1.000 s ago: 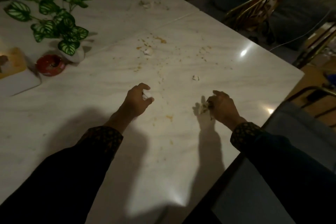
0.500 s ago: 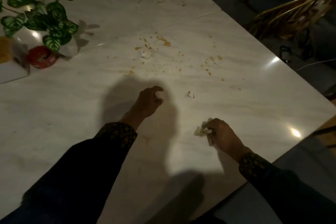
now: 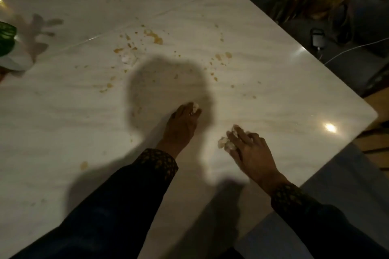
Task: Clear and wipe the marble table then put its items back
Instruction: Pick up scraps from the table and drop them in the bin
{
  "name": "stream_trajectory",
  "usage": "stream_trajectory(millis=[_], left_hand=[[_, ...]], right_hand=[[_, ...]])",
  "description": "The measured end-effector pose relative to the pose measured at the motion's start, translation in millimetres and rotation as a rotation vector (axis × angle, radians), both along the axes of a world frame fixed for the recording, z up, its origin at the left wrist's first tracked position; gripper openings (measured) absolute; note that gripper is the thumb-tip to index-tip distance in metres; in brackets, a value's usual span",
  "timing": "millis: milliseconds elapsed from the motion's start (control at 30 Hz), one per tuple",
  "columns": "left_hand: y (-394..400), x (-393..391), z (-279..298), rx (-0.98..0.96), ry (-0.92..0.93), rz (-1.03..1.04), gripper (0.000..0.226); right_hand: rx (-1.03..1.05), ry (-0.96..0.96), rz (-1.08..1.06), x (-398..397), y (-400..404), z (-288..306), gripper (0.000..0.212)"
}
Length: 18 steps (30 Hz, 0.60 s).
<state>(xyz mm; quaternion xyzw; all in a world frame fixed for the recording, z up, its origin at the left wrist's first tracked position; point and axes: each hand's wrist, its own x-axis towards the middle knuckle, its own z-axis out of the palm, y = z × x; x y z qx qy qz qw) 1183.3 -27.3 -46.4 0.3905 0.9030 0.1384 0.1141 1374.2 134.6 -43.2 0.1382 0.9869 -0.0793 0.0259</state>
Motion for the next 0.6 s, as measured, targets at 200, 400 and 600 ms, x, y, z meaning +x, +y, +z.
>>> stream_trajectory(millis=[200, 400, 600], left_hand=[[-5, -17, 12, 0.148, -0.145, 0.084, 0.035], [-54, -69, 29, 0.339, -0.092, 0.375, 0.031], [-139, -139, 54, 0.375, 0.042, 0.604, 0.032]], right_hand=[[-0.327, 0.165, -0.020, -25, 0, -2, 0.039], [-0.512, 0.312, 0.041, -148, -34, 16, 0.031], [-0.605, 0.312, 0.228, -288, -76, 27, 0.032]])
